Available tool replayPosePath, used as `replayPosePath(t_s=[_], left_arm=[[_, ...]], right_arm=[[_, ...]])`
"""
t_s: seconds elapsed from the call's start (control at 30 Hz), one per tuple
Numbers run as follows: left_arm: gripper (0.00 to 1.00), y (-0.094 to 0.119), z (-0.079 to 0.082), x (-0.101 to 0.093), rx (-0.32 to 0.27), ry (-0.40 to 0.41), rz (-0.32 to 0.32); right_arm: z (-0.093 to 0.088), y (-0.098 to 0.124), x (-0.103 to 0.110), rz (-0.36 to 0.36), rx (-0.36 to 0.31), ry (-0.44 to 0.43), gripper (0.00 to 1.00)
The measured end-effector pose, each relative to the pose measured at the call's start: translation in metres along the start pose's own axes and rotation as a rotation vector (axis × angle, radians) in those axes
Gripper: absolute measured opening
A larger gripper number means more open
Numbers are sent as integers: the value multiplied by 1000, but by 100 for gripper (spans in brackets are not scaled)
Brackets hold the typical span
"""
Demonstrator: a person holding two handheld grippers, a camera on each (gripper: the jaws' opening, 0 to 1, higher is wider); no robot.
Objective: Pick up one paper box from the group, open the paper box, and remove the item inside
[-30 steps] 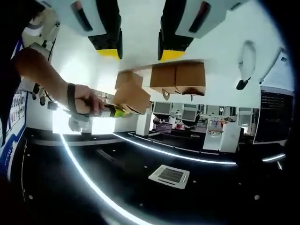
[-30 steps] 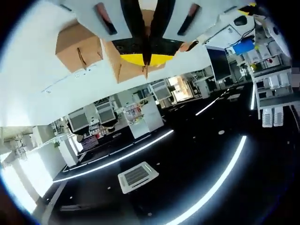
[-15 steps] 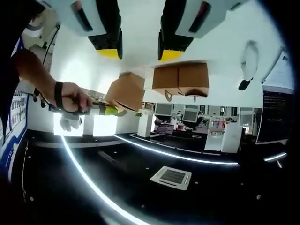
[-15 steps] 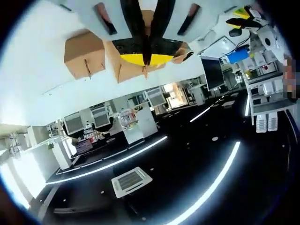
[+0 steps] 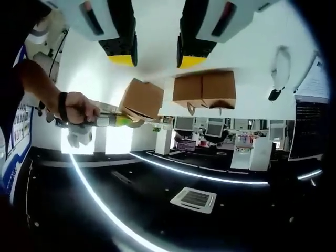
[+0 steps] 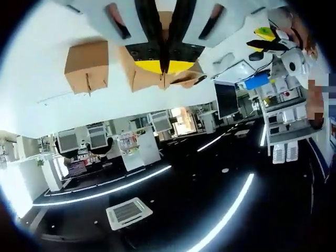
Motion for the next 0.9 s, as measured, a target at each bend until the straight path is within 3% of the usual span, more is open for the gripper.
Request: replayPosePath(t_s=[0.2, 0.4, 0.57, 0.8, 0.9], left_arm=[[30, 2, -2, -8, 22, -13, -42], [31, 0, -1, -12, 16, -15, -45], [32, 0, 0, -10, 18, -14, -40], [31, 2, 0, -12, 20, -16, -50], [31, 2, -4, -11, 28, -8, -45]], right_arm=[[1, -2, 2, 85, 34, 33, 3], [3, -2, -3, 168, 106, 80, 3], [7, -1, 1, 309, 152, 131, 3], [17, -5, -1, 423, 162, 150, 3], [15, -10, -2, 479, 195, 175, 3]])
Point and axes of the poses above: the point that each gripper's makers call its tool centre point, and the gripper's own axes: y roughly backward along the fingers, x roughly to its left, z roughly out of its top, the point moved 8 cm from there along y, roughly backward along the fingers, and after that the axes turned 11 degrees about z, right-handed, at the moved point
